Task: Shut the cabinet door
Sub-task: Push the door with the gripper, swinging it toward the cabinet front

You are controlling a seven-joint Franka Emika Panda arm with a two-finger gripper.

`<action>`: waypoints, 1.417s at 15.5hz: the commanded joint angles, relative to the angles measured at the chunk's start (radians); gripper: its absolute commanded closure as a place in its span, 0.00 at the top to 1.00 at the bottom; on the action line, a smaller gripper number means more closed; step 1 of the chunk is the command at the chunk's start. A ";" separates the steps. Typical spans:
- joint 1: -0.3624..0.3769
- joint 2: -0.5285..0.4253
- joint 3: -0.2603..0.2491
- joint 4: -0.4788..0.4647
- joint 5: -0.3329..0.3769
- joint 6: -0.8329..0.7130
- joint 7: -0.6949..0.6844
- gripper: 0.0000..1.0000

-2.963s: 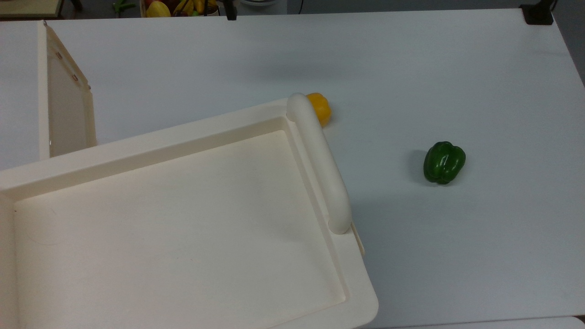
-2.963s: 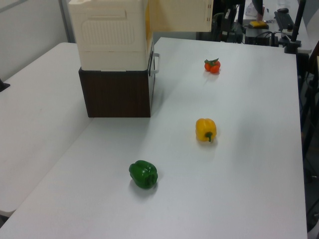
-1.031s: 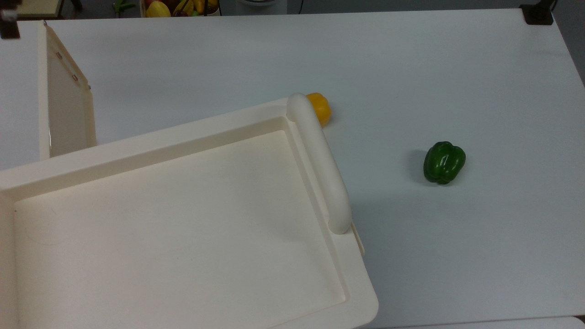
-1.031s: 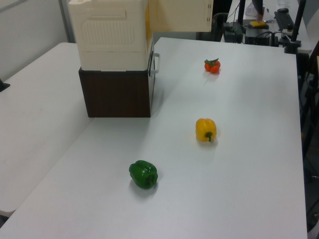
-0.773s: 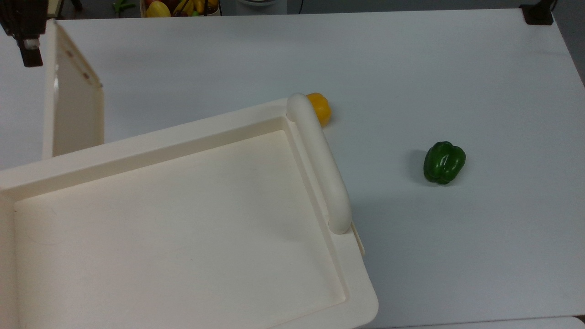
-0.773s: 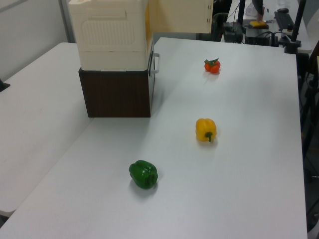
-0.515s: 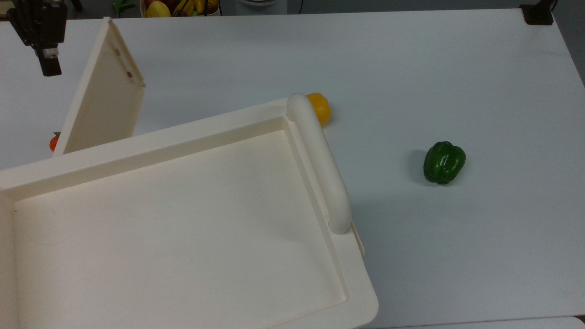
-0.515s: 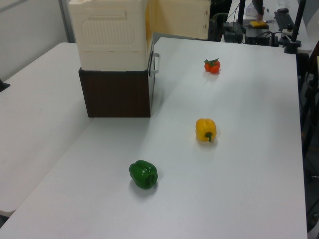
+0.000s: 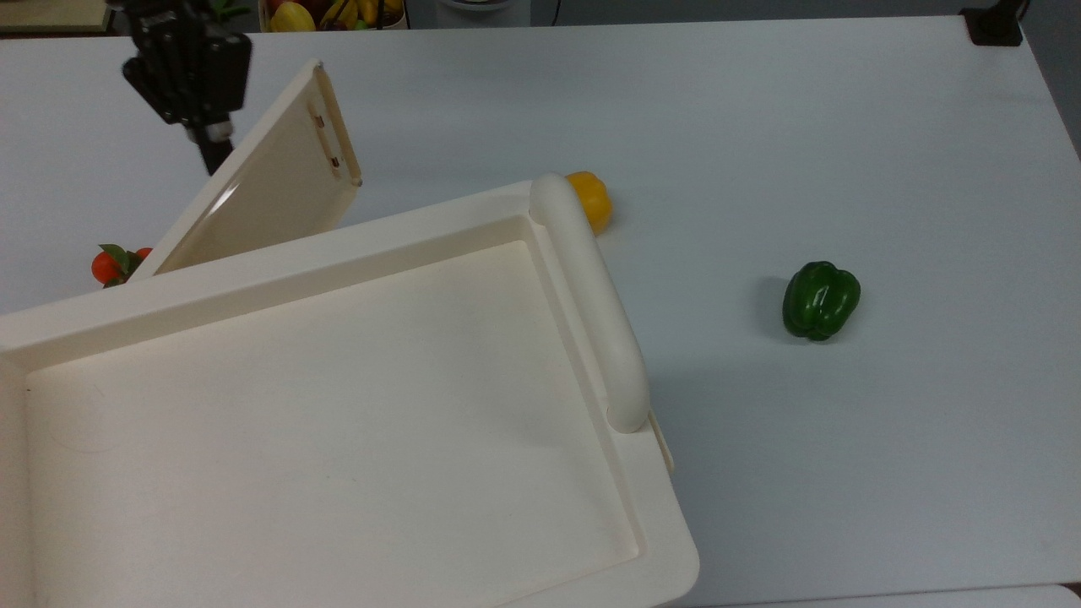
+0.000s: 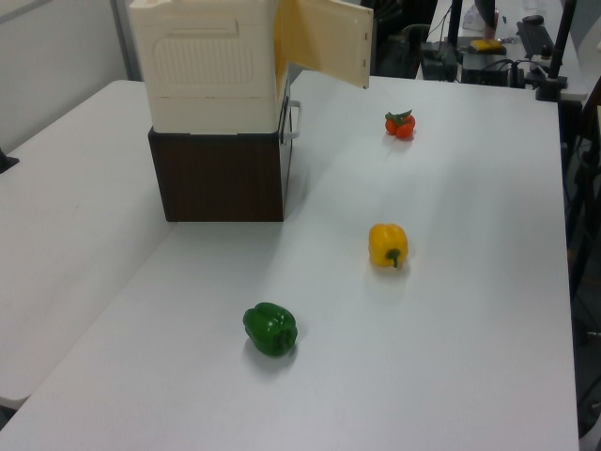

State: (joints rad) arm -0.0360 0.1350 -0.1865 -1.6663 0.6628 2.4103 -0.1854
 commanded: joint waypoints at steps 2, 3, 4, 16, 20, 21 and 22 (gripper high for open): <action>0.019 -0.011 0.054 -0.009 0.014 0.009 -0.005 0.00; 0.021 -0.009 0.067 -0.009 0.011 0.010 -0.005 0.00; 0.021 -0.009 0.074 -0.007 0.011 0.012 -0.005 0.00; 0.071 0.087 0.140 0.056 0.006 0.180 -0.008 0.00; 0.074 0.098 0.170 0.056 0.003 0.259 -0.011 0.00; 0.082 0.107 0.174 0.056 0.001 0.288 -0.013 0.00; 0.088 0.117 0.174 0.057 0.001 0.311 -0.013 0.00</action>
State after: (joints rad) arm 0.0324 0.2197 -0.0229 -1.6260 0.6625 2.6424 -0.1860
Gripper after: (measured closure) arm 0.991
